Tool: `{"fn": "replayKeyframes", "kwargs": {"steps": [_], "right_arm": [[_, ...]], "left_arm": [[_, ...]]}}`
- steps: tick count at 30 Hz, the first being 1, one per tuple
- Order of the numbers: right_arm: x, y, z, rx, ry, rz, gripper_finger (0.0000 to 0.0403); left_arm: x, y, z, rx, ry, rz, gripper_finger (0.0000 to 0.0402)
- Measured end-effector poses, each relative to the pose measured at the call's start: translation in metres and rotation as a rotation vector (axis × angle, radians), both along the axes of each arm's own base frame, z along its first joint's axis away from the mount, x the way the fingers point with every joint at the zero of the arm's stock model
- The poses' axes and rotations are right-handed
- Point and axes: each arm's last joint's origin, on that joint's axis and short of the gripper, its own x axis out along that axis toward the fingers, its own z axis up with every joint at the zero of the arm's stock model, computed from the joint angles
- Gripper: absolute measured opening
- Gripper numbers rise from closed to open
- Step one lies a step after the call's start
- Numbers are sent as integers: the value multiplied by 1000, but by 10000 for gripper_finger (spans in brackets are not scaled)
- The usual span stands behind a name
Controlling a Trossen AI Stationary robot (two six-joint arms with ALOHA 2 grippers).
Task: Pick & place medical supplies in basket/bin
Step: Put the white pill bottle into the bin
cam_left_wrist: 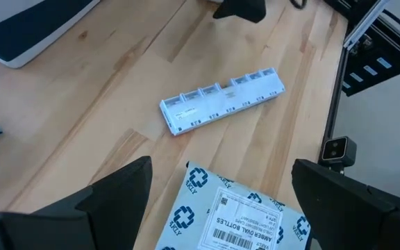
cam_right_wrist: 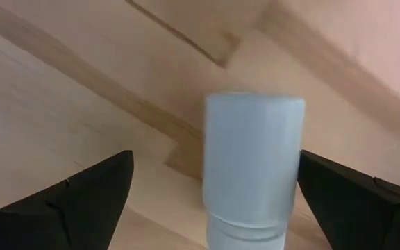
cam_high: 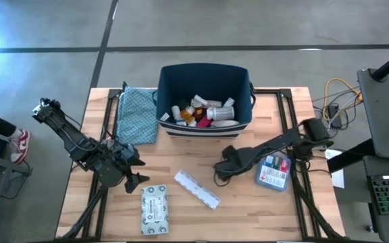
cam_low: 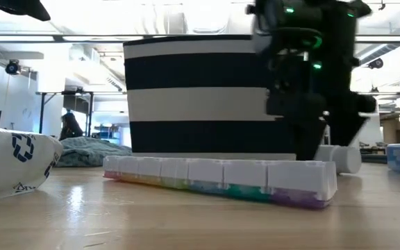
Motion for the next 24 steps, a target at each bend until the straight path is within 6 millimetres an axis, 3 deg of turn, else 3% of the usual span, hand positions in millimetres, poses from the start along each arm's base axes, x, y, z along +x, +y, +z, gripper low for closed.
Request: {"fn": "replayKeyframes", "kwargs": {"steps": [6, 16, 20, 24], "right_arm": [[-25, -11, -11, 81, -82, -66, 360], [-29, -12, -2, 76, -107, 2, 212], [-17, -7, 15, 67, -169, 74, 162], [7, 8, 55, 73, -302, 237, 161]], "left_arm": [[0, 0, 0, -13, -1, 14, 324], [0, 0, 0, -19, -1, 22, 324], [0, 0, 0, -22, -2, 26, 324], [0, 0, 0, -34, -2, 39, 324]]}}
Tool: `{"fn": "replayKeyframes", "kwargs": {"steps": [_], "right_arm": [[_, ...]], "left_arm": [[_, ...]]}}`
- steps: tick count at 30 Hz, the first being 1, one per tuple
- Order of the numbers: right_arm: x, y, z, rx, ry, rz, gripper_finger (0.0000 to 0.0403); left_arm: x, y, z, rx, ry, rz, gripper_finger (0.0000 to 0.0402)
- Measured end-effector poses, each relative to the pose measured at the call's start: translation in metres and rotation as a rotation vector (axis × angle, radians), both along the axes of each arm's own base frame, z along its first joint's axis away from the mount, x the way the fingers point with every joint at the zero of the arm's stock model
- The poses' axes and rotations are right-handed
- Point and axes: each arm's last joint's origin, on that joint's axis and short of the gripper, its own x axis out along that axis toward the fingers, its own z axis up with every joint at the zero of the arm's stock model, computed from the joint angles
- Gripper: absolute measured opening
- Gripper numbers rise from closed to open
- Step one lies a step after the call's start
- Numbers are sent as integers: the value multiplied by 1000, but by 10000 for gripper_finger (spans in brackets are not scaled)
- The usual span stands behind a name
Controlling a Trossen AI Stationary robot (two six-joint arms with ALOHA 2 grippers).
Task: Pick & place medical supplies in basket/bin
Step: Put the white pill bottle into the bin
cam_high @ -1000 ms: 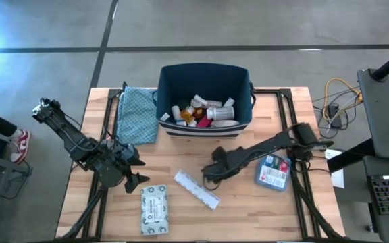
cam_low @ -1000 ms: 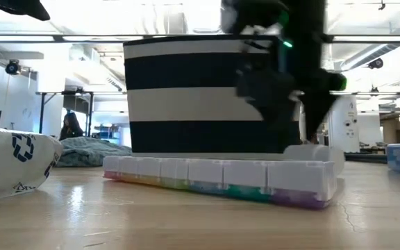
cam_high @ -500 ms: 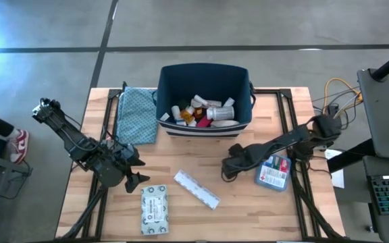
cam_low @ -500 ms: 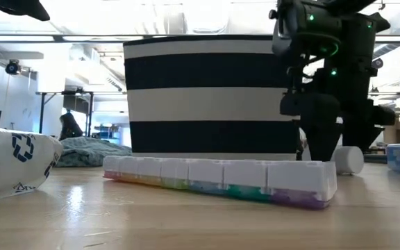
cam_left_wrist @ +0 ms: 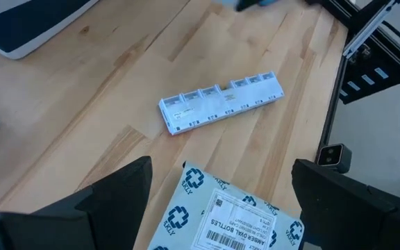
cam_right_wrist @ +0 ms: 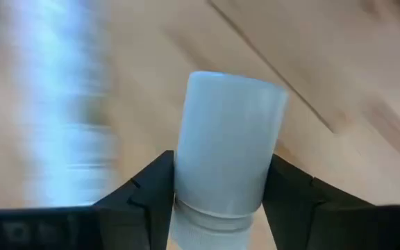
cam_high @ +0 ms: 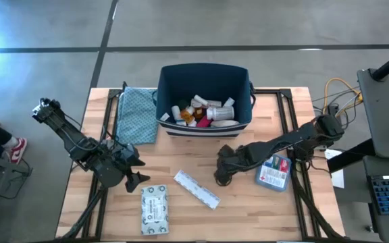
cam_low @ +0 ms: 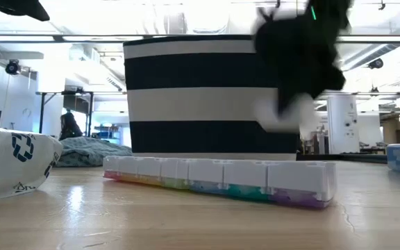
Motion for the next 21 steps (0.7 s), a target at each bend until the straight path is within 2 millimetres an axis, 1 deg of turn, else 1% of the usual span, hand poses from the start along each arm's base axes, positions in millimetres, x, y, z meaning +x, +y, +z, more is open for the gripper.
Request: {"fn": "replayKeyframes", "kwargs": {"steps": [2, 4, 6, 7, 9, 10, 12, 15, 17, 19, 21], "right_arm": [[13, 8, 29, -16, -98, 68, 161], [25, 12, 62, -58, -211, 100, 164], [34, 11, 97, -131, -323, 103, 175], [38, 8, 113, -188, -376, 85, 181], [42, -7, 144, -313, -443, 26, 190], [44, -18, 156, -366, -454, 2, 192], [45, -48, 176, -417, -453, -49, 195], [43, -96, 190, -467, -396, -127, 200], [39, -126, 193, -479, -337, -147, 211], [35, -149, 193, -454, -288, -174, 227], [31, -164, 192, -436, -239, -188, 246]], "left_arm": [[0, 0, 0, 0, 0, 0, 324], [0, 0, 0, 0, -1, 1, 324], [0, 0, 0, -3, -3, 1, 324], [0, 0, 1, -7, -7, 1, 324], [1, -1, 1, -18, -9, 10, 324], [0, -1, 1, -26, -9, 15, 324], [0, -1, 3, -34, -13, 16, 324], [0, -1, 4, -38, -16, 17, 324], [0, -1, 4, -46, -11, 26, 324], [-2, -1, 2, -53, 10, 46, 324], [-4, -1, -2, -67, 47, 86, 324]]}}
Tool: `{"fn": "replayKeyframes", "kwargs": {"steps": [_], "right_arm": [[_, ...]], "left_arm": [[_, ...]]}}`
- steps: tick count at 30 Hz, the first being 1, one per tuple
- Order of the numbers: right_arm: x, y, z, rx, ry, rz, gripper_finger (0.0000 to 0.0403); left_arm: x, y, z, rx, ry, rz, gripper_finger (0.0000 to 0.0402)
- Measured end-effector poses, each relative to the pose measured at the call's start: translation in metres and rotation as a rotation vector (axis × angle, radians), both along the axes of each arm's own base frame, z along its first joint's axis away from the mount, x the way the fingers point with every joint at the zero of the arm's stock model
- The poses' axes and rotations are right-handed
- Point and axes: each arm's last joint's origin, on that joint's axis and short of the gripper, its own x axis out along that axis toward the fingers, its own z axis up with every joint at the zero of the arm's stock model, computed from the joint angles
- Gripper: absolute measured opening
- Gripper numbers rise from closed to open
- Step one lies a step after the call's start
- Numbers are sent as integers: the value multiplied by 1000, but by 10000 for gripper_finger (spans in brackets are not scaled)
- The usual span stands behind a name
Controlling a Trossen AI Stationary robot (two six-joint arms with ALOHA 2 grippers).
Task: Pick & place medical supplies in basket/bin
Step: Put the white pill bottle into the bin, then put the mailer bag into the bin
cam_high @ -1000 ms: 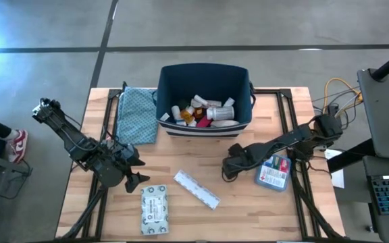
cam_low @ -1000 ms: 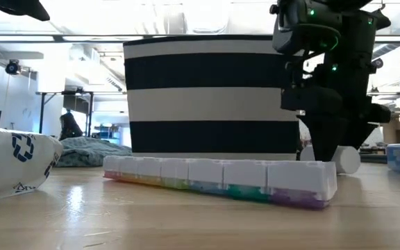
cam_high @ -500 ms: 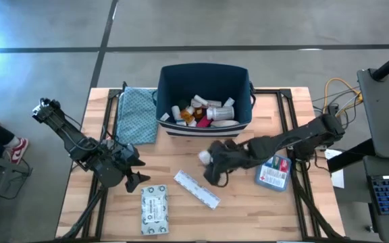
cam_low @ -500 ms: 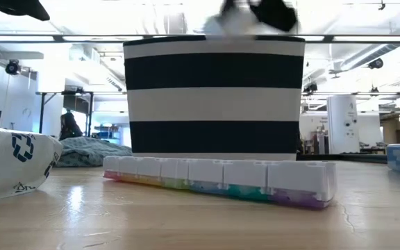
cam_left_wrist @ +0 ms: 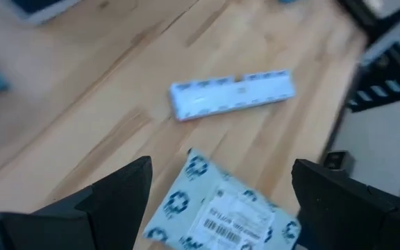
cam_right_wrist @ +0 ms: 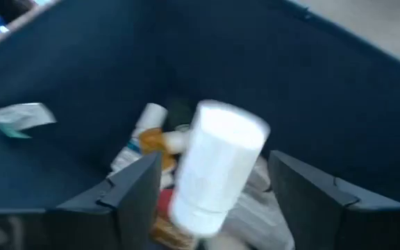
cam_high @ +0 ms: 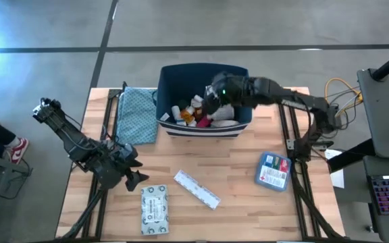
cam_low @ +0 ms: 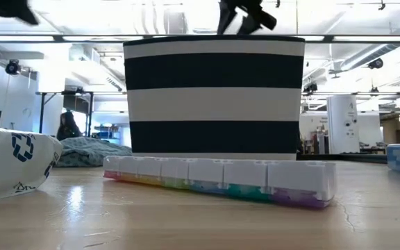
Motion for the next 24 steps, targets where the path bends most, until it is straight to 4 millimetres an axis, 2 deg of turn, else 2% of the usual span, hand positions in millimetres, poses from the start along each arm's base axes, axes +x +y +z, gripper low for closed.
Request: {"fn": "replayKeyframes", "kwargs": {"steps": [3, 9, 13, 18, 24], "right_arm": [[-1, -8, 3, -19, 45, 23, 278], [5, 3, 17, -82, 16, 120, 336], [13, 32, 27, -136, -24, 258, 354], [16, 70, 25, 34, -93, 346, 352], [11, 112, 23, 184, -114, 382, 340]], "left_arm": [[-3, -1, -9, -26, 60, 75, 324], [-1, -7, -28, -65, 122, 182, 324], [4, -16, -42, -88, 218, 193, 324], [6, -39, -67, -126, 348, 173, 324], [16, -71, -82, -273, 325, 208, 324]]}}
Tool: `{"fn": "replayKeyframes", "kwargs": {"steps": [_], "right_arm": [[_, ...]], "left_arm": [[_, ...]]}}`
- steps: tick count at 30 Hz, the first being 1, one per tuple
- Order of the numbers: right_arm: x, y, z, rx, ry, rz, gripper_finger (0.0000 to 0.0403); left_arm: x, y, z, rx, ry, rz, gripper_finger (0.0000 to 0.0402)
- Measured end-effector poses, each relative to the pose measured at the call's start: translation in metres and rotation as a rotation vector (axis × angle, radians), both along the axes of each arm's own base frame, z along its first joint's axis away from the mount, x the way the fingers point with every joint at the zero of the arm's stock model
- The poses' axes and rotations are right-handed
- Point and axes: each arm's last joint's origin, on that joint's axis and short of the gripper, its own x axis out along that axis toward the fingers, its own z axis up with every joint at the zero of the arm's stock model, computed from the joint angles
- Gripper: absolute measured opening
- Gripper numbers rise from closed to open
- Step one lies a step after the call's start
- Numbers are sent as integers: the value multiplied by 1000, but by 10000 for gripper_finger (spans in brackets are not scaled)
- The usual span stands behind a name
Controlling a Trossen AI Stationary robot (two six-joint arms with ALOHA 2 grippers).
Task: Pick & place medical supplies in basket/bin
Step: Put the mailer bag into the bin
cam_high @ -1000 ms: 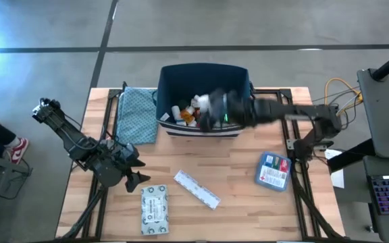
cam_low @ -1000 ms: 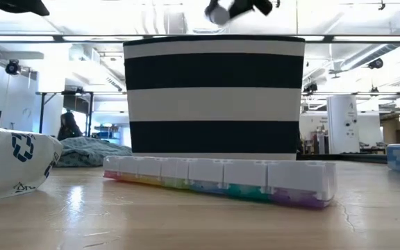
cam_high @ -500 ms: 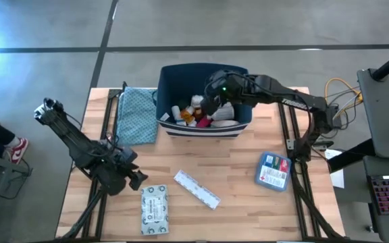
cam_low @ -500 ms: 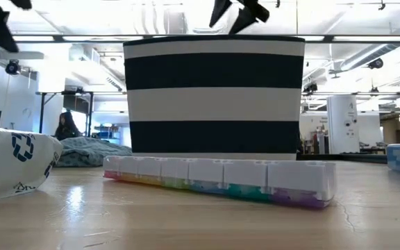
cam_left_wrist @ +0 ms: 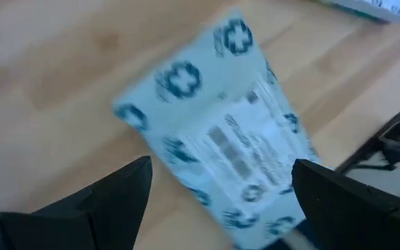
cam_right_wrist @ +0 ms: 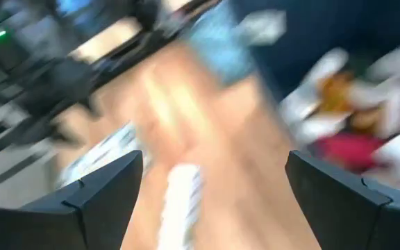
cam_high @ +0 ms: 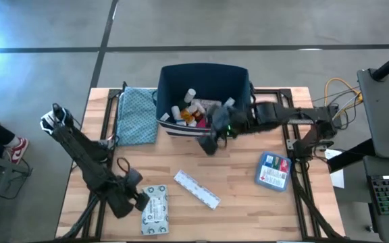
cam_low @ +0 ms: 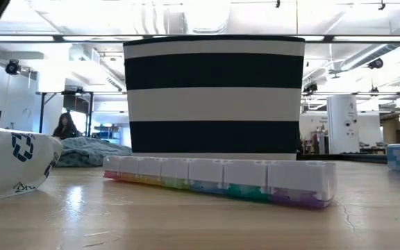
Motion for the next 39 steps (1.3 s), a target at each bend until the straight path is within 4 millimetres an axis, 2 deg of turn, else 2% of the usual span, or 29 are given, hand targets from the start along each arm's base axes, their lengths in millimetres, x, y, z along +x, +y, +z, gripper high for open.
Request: {"fn": "replayKeyframes", "kwargs": {"steps": [4, 9, 14, 19, 26, 35, 39], "right_arm": [[-9, 22, -1, 129, 45, 44, 336], [-20, 53, -9, 174, 128, 75, 336], [-22, 82, -21, 216, 121, 75, 336], [-21, 107, -34, 313, 120, 196, 336], [-19, 123, -30, 392, 45, 259, 336], [-10, 138, -19, 534, -85, 367, 336], [3, 144, -35, 597, -49, 308, 336]], "left_arm": [[1, -20, -12, -66, 28, 123, 324], [2, -37, -31, -80, 87, 275, 324], [11, -44, -47, -34, 113, 298, 324], [18, -52, -57, -25, 116, 305, 324], [28, -61, -56, -34, 73, 314, 324], [28, -59, -57, -2, 41, 310, 324], [27, -58, -59, 25, 38, 274, 324]]}}
